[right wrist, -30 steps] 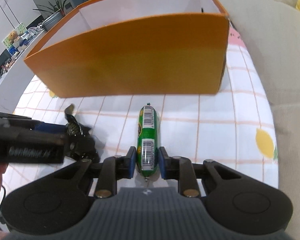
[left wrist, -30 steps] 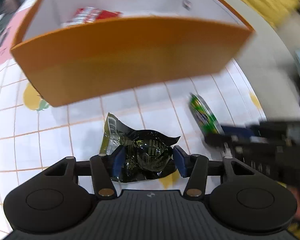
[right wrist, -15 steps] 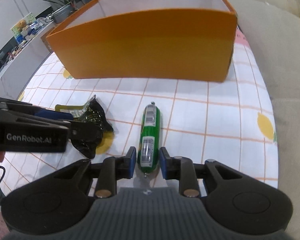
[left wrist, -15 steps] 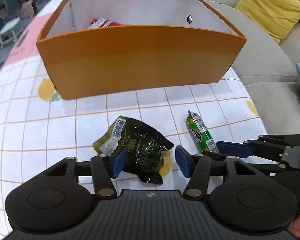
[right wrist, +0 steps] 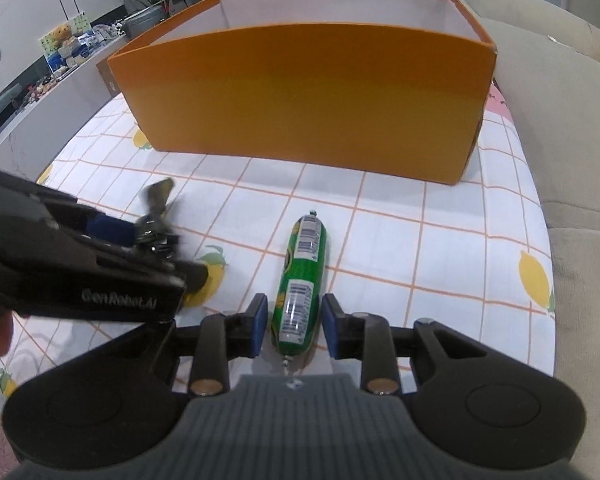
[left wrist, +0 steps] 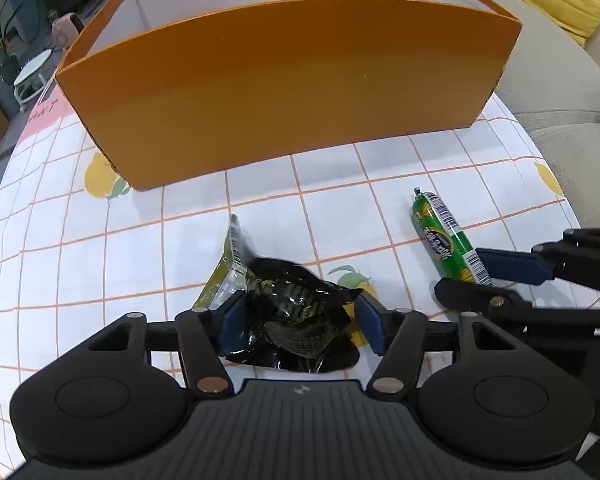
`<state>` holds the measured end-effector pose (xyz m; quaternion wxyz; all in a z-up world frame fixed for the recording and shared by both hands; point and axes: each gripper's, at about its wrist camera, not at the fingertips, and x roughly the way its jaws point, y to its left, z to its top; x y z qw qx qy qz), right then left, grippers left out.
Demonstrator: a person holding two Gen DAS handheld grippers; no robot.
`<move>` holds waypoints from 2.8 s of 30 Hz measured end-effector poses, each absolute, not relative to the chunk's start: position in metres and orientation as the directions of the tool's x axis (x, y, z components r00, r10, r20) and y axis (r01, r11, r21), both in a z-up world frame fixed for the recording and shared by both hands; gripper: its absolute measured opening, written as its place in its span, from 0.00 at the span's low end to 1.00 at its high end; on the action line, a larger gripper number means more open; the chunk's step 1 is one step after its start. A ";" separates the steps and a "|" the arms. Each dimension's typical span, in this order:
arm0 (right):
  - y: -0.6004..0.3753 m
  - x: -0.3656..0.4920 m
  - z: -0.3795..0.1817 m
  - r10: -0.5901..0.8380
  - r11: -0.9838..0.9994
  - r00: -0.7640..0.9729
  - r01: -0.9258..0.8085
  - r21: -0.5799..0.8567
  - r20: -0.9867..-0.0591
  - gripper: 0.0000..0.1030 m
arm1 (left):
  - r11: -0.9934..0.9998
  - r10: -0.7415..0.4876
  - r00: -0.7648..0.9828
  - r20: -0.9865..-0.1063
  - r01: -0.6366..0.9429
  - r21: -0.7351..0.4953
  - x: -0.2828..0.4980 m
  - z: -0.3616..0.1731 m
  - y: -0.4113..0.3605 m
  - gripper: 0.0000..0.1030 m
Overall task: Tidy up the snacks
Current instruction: 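Grasp the dark green pouch with the left tool while the right tool grasps the green sausage, then carry the pouch and sausage into the orange box and open both tools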
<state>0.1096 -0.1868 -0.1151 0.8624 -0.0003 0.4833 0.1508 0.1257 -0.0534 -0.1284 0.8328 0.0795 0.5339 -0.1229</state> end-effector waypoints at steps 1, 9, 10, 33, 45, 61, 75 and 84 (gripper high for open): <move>-0.187 0.111 -0.115 0.260 0.955 0.491 -0.259 0.146 -0.831 0.26 | 0.957 -0.123 0.401 -0.908 0.290 -0.001 0.126 -0.129 -0.053 0.70; -0.175 0.109 -0.117 0.220 0.955 0.520 -0.288 0.072 -0.826 0.26 | 0.962 -0.137 0.445 -0.885 0.274 -0.011 0.121 -0.127 -0.048 0.55; -0.173 0.108 -0.117 0.206 0.954 0.526 -0.295 0.051 -0.825 0.25 | 0.962 -0.137 0.452 -0.881 0.273 -0.010 0.120 -0.127 -0.048 0.55; -0.179 0.093 -0.076 0.161 0.980 0.483 -0.180 0.082 -0.861 0.19 | 0.953 -0.259 0.473 -0.842 0.265 -0.145 0.090 -0.062 -0.044 0.49; -0.178 0.062 -0.015 0.161 0.981 0.581 -0.186 0.062 -0.798 0.20 | 0.943 -0.305 0.537 -0.786 0.286 -0.170 0.067 -0.008 -0.037 0.49; -0.189 0.073 0.072 0.226 0.969 0.705 -0.234 0.080 -0.672 0.20 | 0.908 -0.403 0.631 -0.663 0.367 -0.203 0.095 0.068 -0.025 0.49; -0.200 0.197 0.090 0.268 0.955 0.687 -0.280 0.094 -0.676 0.20 | 0.852 -0.471 0.559 -0.682 0.490 -0.185 0.199 0.077 -0.052 0.49; -0.206 0.295 0.035 0.223 0.953 0.598 -0.299 0.044 -0.770 0.20 | 0.861 -0.416 0.462 -0.783 0.477 -0.176 0.276 0.022 -0.072 0.49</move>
